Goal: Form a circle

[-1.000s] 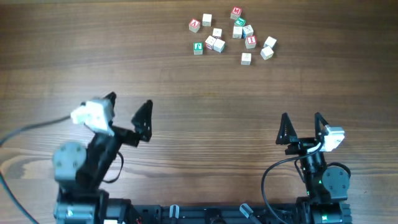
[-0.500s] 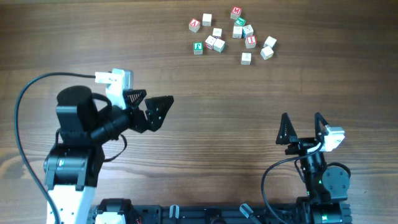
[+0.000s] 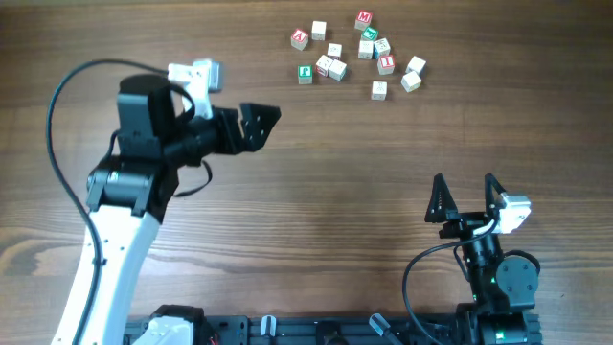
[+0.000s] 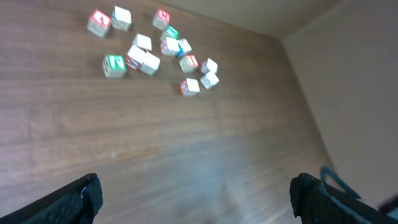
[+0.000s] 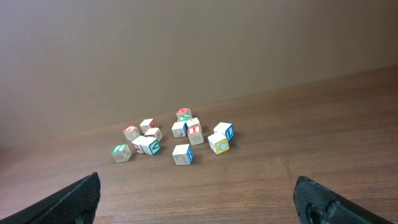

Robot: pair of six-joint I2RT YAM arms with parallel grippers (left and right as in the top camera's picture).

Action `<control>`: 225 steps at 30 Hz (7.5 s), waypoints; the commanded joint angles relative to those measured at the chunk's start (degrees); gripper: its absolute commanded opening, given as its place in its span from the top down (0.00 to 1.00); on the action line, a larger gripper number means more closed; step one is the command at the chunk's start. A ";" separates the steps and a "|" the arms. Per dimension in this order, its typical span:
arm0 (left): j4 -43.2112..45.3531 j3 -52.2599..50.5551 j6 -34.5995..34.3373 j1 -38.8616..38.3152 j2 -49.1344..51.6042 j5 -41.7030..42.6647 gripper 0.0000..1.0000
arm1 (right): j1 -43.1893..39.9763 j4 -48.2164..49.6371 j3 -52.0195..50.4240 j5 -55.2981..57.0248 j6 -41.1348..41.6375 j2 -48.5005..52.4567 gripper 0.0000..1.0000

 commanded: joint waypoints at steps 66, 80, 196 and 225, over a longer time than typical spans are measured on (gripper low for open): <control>19.89 33.22 7.26 -12.41 64.15 -29.24 0.79 | -0.17 0.20 -0.07 -0.50 0.09 0.00 0.00; -3.26 33.22 7.30 -16.70 46.77 -29.22 0.86 | -0.17 0.20 -0.07 -0.50 0.09 0.00 0.00; -55.47 2.82 -24.72 -21.51 -28.70 -53.20 0.00 | -0.17 -41.33 70.36 -12.70 7.61 70.62 0.00; -55.47 2.82 -24.72 -21.51 -28.70 -53.20 0.00 | 12.92 -2.49 76.81 10.64 7.58 121.66 0.22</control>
